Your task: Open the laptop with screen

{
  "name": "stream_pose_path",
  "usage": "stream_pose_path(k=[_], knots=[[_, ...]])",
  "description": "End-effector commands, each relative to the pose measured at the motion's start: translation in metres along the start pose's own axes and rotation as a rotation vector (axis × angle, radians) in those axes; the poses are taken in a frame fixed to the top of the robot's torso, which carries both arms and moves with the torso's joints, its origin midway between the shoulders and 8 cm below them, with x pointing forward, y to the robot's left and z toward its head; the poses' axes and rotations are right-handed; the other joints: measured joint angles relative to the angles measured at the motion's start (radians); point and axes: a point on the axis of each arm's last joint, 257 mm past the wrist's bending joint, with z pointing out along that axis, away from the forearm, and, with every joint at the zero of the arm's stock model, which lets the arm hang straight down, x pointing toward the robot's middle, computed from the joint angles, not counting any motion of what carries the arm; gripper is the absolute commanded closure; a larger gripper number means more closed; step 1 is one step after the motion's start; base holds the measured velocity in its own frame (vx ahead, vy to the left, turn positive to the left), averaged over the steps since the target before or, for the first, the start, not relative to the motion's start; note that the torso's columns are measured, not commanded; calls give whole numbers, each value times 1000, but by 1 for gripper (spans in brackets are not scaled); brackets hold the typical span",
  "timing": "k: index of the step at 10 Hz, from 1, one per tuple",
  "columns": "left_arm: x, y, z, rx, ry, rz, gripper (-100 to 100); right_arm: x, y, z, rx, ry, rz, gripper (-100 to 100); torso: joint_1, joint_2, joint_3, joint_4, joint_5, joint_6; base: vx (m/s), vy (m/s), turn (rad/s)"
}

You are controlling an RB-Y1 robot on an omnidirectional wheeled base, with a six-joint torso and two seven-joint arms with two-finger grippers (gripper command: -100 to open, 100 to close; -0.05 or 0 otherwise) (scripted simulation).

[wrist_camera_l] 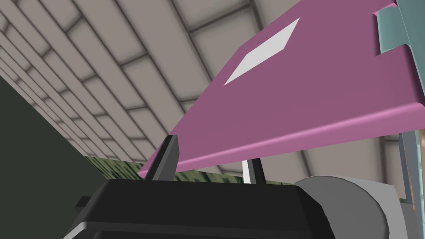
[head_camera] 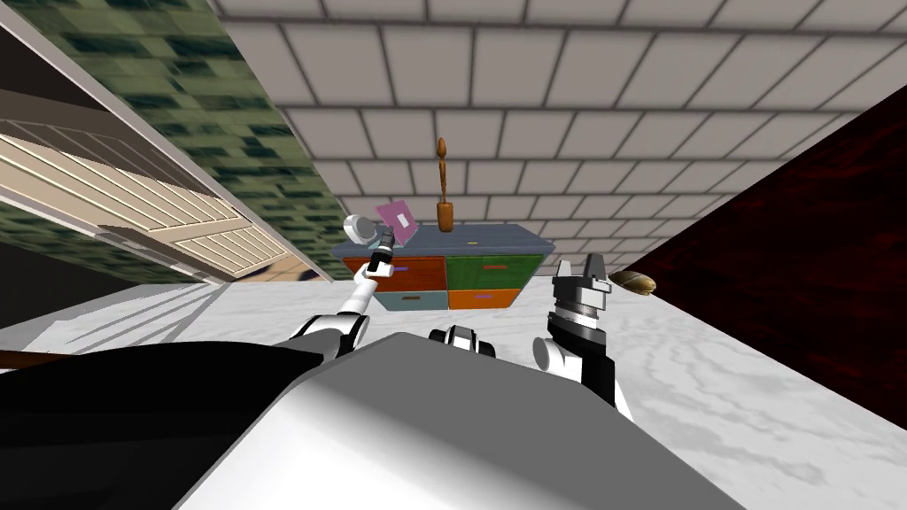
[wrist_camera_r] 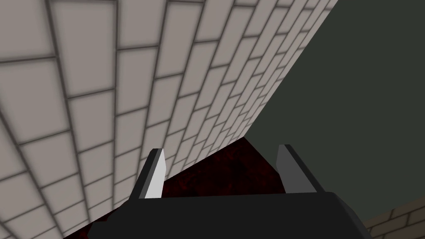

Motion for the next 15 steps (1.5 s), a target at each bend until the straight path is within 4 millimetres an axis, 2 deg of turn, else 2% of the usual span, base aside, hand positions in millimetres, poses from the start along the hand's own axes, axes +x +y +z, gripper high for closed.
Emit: stream_pose_path(k=[1, 2, 3, 4, 5, 7, 8, 9, 10, 11, 13, 14, 15], knots=[[-10, 1, -13, -6, -18, -36, 100, 0, 0, 0, 0, 0, 0, 0, -1, 1, 0, 0, 0, 0, 34, -9, 14], [-23, 4, -22, -21, -35, -40, 100, 0, 0, 0, 0, 0, 0, 0, -1, 3, 1, 0, 0, 1, 71, -34, -39], [-26, 6, -30, -26, -39, -59, 100, 0, 0, 0, 0, 0, 0, 0, -3, 2, 1, 1, -1, 0, 74, -17, -6], [-26, -1, -29, -12, -40, -70, 100, 0, 0, 0, 0, 0, 0, 0, -2, 3, 1, 1, -1, 1, 34, 7, 1], [-39, 4, -40, -32, -54, -73, 100, 0, 0, 0, 0, 0, 0, 0, -2, 5, 3, 2, -2, 1, 71, -10, -41], [-42, -4, -45, -17, -58, -105, 100, 0, 0, 0, 0, 0, 0, 0, -4, 5, 3, 3, -3, 0, 59, -1, 0], [-53, -3, -56, -33, -67, -107, 100, 0, 0, 0, 0, 0, 0, 0, -3, 7, 4, 3, -3, 0, 65, 4, -33], [-55, -3, -62, -35, -70, -128, 100, 0, 0, 0, 0, 0, 0, 0, -3, 6, 4, 3, -2, -1, 72, -1, -13], [-55, -9, -60, -22, -71, -139, 100, 0, 0, 0, 0, 0, 0, 0, -4, 5, 3, 3, -2, 0, 34, -9, 12], [-67, -2, -73, -50, -81, -141, 100, 0, 0, 0, 0, 0, 0, 0, -5, 6, 4, 3, -3, 1, 70, -13, -33], [-66, -15, -75, -28, -79, -175, 100, 0, 0, 0, 0, 0, 0, 0, -4, 4, 3, 3, -3, 0, 55, -15, -5], [-76, -12, -86, -51, -85, -177, 100, 0, 0, 0, 0, 0, 0, 0, -4, 7, 4, 3, -3, 0, 61, -10, -35], [-77, -15, -92, -48, -84, -200, 100, 0, 0, 0, 0, 0, 0, 0, -3, 6, 4, 3, -2, -1, 73, -15, -10]])
